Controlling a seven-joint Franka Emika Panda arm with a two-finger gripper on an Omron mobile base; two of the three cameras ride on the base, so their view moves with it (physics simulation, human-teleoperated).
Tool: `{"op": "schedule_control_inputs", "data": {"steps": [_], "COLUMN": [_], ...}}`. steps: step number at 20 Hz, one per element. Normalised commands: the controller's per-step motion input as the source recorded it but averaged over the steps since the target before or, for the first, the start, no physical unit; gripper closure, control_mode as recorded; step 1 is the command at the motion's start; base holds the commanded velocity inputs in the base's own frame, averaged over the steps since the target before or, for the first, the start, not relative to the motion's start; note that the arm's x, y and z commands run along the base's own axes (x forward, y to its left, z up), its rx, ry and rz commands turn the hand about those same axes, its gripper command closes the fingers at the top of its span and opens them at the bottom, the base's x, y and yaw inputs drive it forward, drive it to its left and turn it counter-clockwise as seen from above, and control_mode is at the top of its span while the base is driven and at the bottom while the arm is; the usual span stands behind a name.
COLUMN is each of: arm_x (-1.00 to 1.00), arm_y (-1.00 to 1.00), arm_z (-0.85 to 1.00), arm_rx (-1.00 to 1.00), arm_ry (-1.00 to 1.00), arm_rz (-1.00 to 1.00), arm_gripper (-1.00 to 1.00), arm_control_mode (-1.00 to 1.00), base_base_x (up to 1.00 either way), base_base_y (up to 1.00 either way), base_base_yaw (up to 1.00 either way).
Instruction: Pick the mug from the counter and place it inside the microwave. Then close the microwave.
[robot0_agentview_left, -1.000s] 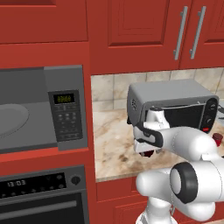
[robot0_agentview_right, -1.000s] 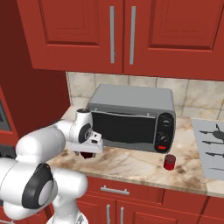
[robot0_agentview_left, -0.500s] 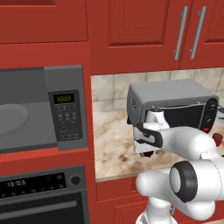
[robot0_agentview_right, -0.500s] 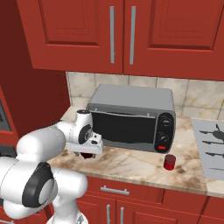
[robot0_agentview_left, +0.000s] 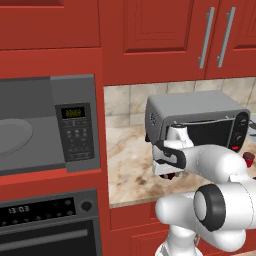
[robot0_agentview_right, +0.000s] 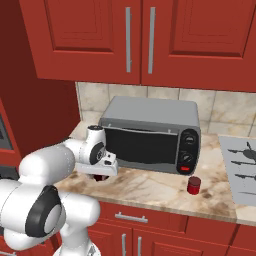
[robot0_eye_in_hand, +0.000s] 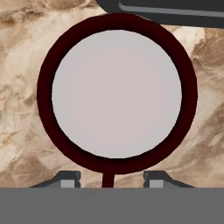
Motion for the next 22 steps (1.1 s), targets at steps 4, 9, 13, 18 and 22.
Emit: {"op": "schedule_control_inputs", "data": {"steps": [4,9,13,18,22], "arm_x": [0.0,-0.01,-0.34,-0.55,-0.47], "arm_y": [0.0,-0.05,-0.01,0.0,0.0], "arm_z": [0.0,0.0,0.14,0.55,0.64], "arm_rx": [0.0,0.0,0.0,0.0,0.0], "arm_ry": [0.0,0.0,-0.01,-0.02,-0.02], "arm_rz": [0.0,0.0,0.0,0.0,0.0], "arm_gripper": [1.0,1.0,1.0,1.0,1.0], "arm_control_mode": [-1.0,-1.0,-1.0,-1.0,-1.0], "base_base_x": [0.0,0.0,0.0,0.0,0.0], "base_base_y": [0.0,0.0,0.0,0.0,0.0], "base_base_yaw": [0.0,0.0,0.0,0.0,0.0]}}
